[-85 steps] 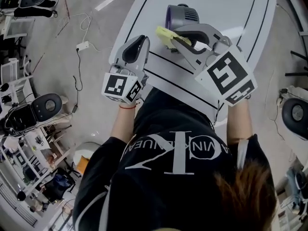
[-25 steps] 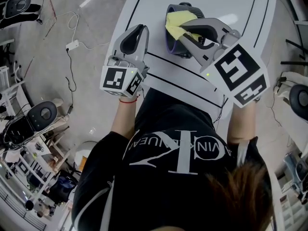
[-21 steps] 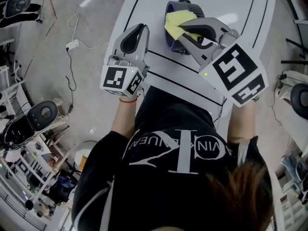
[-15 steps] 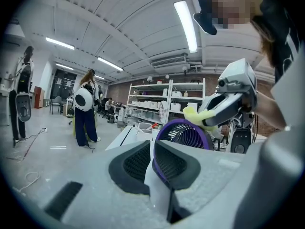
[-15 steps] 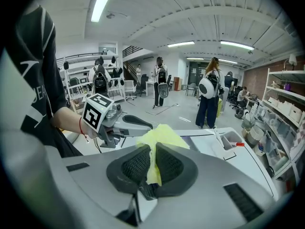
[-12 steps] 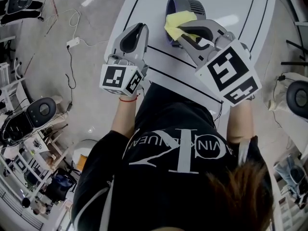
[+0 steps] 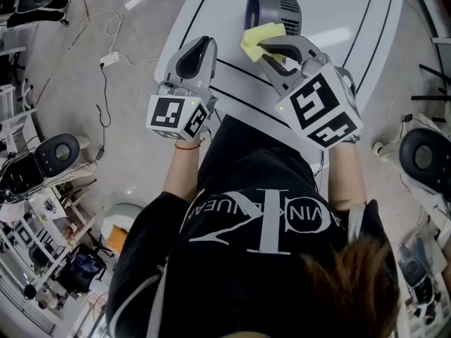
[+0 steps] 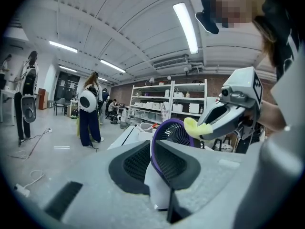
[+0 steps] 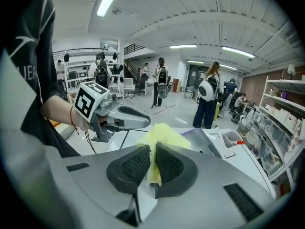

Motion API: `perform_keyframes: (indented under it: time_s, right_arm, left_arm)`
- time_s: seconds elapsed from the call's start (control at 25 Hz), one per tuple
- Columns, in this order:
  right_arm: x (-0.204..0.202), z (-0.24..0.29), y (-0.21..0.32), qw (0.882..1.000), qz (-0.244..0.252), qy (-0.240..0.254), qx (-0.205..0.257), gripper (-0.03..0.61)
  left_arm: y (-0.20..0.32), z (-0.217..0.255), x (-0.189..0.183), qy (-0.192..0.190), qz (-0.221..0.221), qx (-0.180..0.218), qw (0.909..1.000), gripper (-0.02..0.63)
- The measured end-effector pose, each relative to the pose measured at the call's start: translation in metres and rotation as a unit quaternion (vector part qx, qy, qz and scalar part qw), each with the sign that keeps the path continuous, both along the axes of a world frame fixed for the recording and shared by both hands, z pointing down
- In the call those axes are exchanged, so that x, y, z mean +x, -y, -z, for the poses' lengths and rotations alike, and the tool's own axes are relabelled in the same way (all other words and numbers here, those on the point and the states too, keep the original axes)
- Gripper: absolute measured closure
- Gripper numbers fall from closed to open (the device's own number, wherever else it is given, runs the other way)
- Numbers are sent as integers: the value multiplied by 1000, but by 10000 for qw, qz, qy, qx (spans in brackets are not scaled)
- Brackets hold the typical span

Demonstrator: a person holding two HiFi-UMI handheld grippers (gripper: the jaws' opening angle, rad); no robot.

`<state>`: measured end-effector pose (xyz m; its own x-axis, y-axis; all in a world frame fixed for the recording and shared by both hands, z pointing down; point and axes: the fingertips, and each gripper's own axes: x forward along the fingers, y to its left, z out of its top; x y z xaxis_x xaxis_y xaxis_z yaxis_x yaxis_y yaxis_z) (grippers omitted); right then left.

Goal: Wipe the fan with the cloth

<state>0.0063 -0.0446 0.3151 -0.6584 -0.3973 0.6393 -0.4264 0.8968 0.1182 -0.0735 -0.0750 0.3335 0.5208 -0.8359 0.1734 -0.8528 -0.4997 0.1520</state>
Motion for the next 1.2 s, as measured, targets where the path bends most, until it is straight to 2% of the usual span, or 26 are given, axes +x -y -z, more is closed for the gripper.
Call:
perform_keyframes:
  time_s: [0.44,0.64,0.84,0.96,1.08,1.2]
  right_arm:
    - [-7,-33,-15,9984,102,-437,339,549]
    - [-28,-50,-30,9967,26,-673,446,550]
    - [-24,-59,-25,9946,-166,-881,517,551]
    - [-27,-65,-24,9931,-342,-991,533,551]
    - [-31,-70,-28,9916,-408,-1094,563,549]
    - [-33,-70,-37,9937,-426,-937,445,548]
  left_arm:
    - [-20,-1,2,109,94,19,9999,571]
    - [-30,3,-17,169,-61,59,9998,571]
    - [-11,19,-6,166,-414,227,9987,563]
    - [-9,16,-5,208,-707,168,9971,561]
    - [-10,0,-1,118,-1116,-193,9935,538]
    - [-12,-20,15,81,-1694,-659,9833,502]
